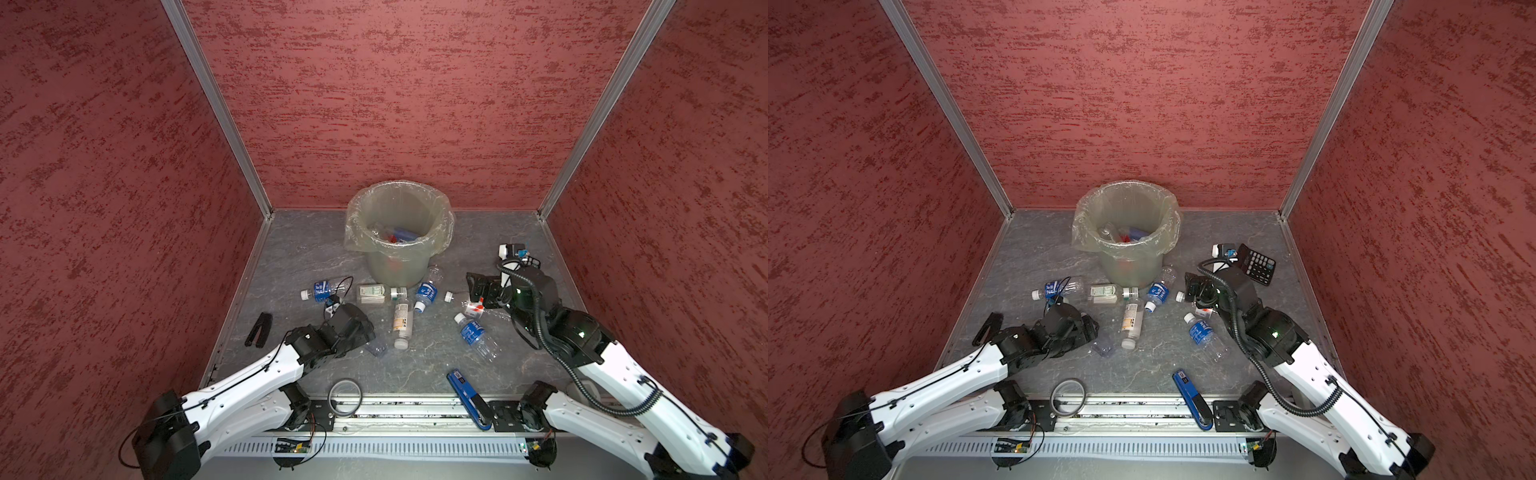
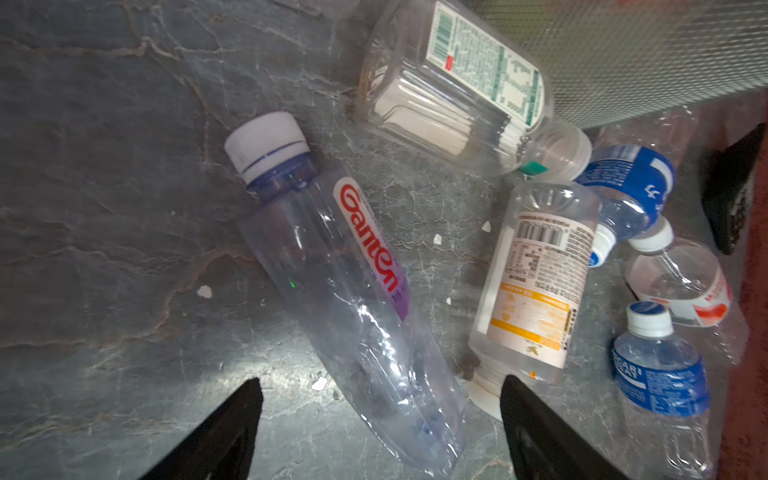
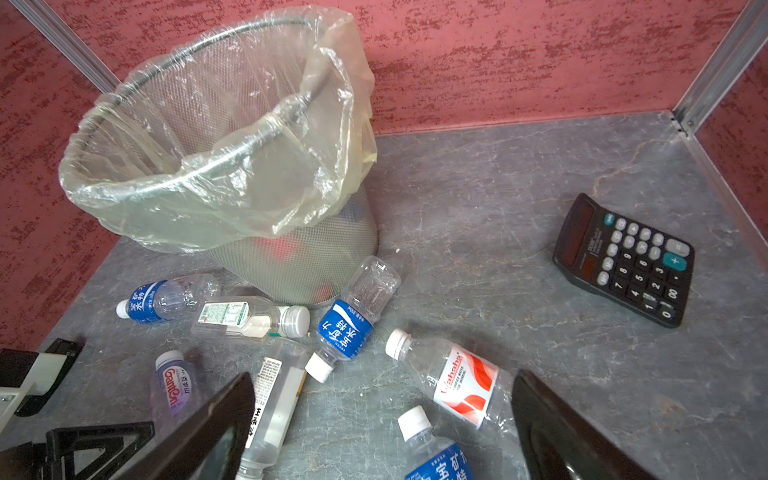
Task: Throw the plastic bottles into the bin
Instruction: 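Withdraw the right gripper from the bin while the left gripper grasps the purple-labelled bottle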
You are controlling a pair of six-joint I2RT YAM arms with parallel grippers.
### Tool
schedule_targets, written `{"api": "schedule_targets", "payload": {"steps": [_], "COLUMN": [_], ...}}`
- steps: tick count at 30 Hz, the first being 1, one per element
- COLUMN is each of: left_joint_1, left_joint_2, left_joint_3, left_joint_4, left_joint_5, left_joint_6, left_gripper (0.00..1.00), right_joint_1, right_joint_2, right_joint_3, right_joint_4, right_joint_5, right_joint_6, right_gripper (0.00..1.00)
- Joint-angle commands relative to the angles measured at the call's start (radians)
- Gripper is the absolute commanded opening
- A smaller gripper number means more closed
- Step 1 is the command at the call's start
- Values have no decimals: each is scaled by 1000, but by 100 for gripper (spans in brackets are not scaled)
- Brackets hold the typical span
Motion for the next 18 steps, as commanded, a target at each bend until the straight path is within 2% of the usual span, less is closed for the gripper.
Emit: {"api": "schedule_targets", "payload": {"steps": [1, 7, 14, 18], "left_joint_1": [-6, -3, 10, 12], "left_joint_2": [40, 106, 243, 289], "left_joint_3": [44, 49, 132, 142], "left_joint_4": [-12, 66, -12, 16], "left_joint_5": [-34, -15, -35, -14], "left_joint_6": [-42, -63, -93, -98], "left_gripper": [89, 87, 83, 83], "right_joint_1": [3, 3, 3, 3], "right_joint_2": [-19, -35, -61, -66], "right_joint_3": [-24, -95, -133, -147], "right_joint_4": [-33, -17, -22, -29], "right_joint_5": [-16, -32, -43, -42], "right_joint_6": [48, 98, 123, 126], "right_gripper": [97, 96, 96, 96]}}
